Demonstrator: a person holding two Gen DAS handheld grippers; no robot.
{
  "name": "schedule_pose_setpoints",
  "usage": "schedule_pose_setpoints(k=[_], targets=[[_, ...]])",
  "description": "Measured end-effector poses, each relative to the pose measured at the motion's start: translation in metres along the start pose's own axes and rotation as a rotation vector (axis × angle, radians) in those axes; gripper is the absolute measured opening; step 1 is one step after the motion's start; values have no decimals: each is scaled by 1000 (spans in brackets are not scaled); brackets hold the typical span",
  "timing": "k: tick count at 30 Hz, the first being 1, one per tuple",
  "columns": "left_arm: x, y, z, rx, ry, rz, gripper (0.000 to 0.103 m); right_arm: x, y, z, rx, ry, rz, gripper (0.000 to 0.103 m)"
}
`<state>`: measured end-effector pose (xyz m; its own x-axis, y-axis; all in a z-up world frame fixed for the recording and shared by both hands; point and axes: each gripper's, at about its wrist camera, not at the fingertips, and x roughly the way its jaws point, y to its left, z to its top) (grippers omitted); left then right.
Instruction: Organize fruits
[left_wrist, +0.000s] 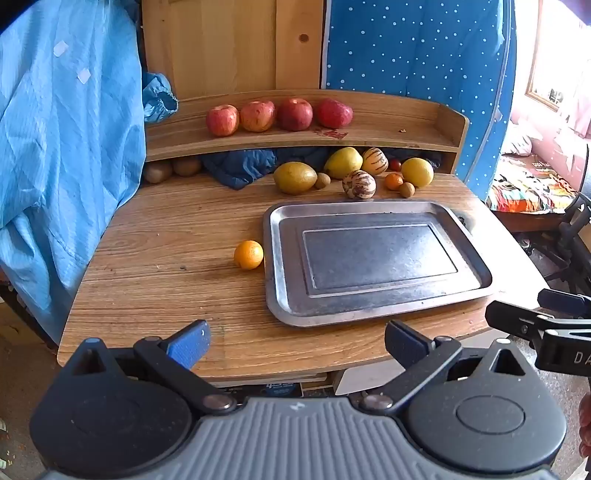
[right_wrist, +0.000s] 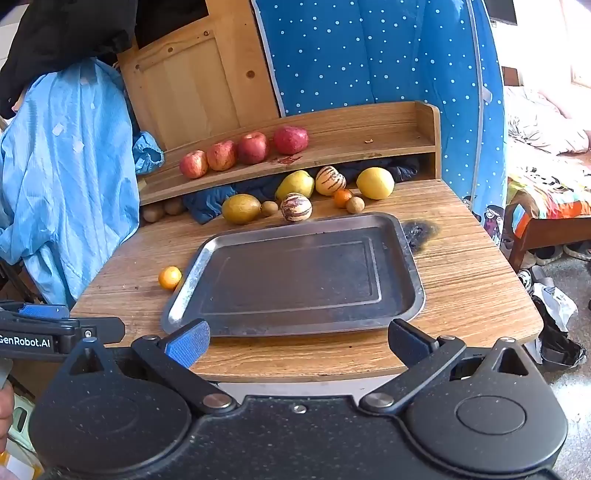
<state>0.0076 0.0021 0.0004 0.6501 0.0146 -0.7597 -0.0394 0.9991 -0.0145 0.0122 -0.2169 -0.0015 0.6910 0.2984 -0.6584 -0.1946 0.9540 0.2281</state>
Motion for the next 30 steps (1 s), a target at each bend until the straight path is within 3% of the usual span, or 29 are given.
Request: schedule_pose_setpoints(k=[30], targets=[[19,22,7,-25,8,-19,102,23,16,16,-25,28,-20,102]])
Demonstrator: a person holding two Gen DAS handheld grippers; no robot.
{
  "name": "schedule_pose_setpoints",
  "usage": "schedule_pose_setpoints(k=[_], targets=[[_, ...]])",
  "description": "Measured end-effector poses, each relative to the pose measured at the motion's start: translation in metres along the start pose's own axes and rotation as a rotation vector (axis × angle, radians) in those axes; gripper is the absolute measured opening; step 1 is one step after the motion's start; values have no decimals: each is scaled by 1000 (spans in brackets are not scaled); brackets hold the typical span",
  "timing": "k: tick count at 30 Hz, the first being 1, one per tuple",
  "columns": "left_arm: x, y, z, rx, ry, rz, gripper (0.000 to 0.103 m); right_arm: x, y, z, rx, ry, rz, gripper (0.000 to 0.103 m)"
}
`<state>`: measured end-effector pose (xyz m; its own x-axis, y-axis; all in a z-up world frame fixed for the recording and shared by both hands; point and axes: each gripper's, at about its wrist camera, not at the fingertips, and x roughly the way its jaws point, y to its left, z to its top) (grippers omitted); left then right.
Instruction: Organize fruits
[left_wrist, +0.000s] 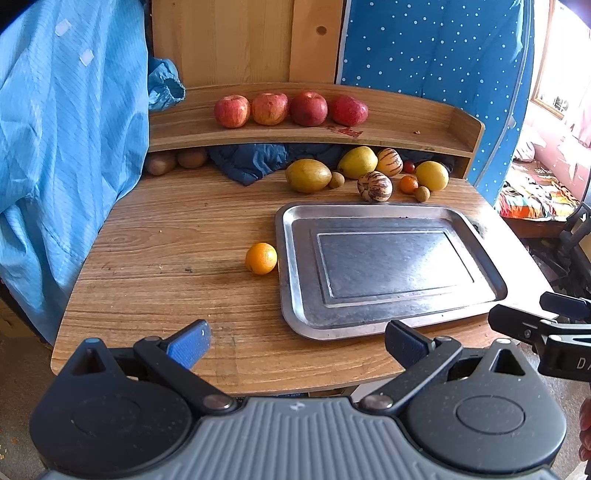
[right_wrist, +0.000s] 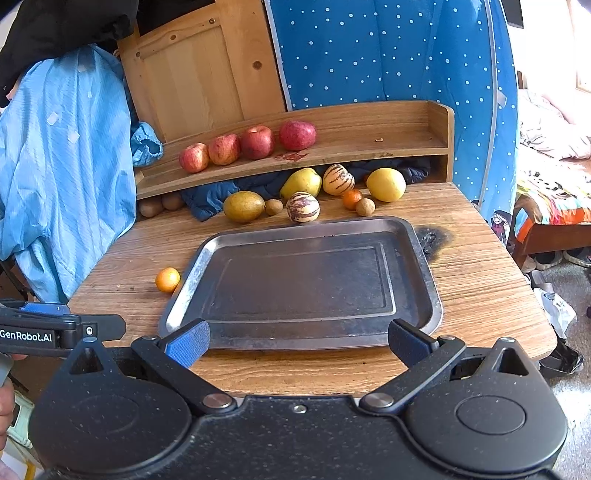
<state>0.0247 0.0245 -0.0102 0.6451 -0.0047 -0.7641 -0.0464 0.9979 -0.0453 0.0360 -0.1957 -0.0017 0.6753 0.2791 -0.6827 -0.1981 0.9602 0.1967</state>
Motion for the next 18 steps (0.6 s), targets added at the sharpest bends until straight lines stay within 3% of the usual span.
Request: schedule_pose_setpoints(k=[18], targets=[[11,5,5,-7,30,7,102,12,-1,2,7,21,4,102]])
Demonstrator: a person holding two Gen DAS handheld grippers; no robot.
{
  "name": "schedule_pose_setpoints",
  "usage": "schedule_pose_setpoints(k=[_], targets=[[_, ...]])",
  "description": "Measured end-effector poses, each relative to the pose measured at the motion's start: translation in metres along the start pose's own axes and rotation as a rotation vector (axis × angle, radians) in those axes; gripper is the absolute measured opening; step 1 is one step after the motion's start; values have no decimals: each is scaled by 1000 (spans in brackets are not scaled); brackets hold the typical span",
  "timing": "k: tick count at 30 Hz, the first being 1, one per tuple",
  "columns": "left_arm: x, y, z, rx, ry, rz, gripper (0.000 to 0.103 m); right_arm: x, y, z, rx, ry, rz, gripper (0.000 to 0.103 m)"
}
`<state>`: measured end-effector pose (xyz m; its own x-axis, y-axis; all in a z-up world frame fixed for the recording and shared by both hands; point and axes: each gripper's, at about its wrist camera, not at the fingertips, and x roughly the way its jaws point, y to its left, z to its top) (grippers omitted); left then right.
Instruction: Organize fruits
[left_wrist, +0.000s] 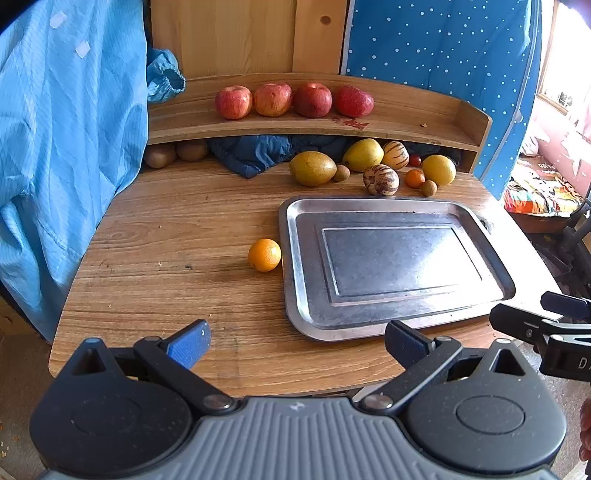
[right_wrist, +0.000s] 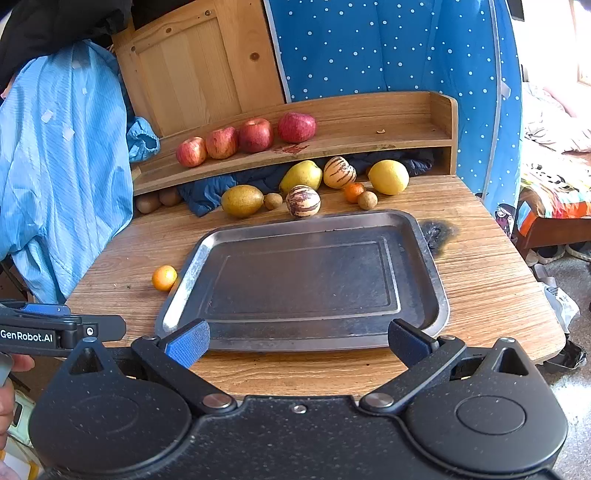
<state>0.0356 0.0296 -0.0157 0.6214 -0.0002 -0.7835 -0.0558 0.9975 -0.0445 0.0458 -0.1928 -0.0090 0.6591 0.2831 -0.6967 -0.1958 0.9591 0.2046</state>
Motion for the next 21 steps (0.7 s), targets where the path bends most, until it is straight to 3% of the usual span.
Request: schedule_pose_setpoints(k=[21], targets=[[0,-1,-3,-24,14,16,102,4,-3,-2,-16,19,16,102]])
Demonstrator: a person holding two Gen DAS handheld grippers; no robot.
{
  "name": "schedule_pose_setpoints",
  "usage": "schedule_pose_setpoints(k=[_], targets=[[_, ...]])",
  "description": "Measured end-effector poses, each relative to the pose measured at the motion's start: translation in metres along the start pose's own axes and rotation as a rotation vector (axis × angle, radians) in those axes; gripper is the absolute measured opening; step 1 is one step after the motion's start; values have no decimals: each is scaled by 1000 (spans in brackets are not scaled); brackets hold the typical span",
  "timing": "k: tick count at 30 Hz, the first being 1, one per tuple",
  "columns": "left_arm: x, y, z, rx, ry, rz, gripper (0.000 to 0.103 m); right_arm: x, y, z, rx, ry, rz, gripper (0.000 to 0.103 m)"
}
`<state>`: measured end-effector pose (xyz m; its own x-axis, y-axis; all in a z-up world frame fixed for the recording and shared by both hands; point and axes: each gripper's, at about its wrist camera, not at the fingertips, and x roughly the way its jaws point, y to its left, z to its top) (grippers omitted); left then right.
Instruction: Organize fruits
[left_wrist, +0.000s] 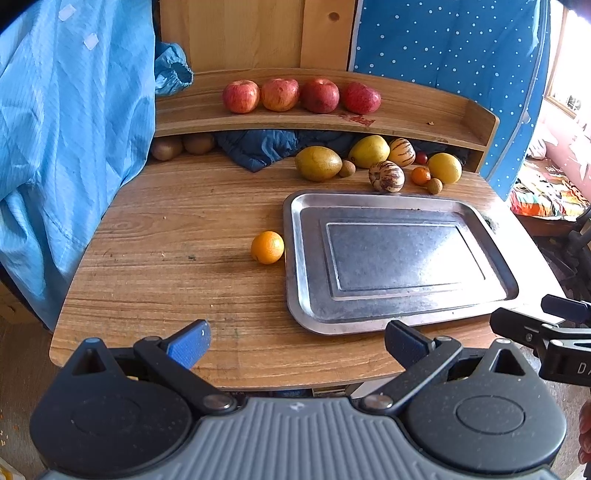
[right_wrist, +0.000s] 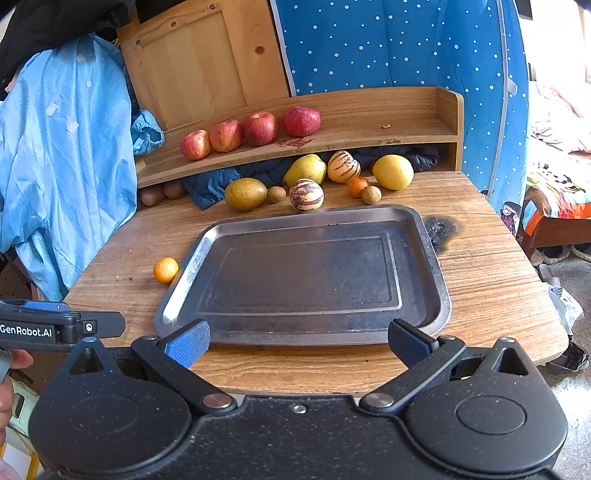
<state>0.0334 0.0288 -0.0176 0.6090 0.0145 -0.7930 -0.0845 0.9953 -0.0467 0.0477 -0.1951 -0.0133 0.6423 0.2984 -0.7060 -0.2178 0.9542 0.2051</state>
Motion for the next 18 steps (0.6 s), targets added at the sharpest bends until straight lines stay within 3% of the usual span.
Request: schedule_pose_setpoints(k=[7,18], targets=[[2,0,-1,-18,15,14,102,2,-2,-3,-18,28,8,102],[21,15,5,-95,109,77,102,13,1,2,-53,48,18,102]])
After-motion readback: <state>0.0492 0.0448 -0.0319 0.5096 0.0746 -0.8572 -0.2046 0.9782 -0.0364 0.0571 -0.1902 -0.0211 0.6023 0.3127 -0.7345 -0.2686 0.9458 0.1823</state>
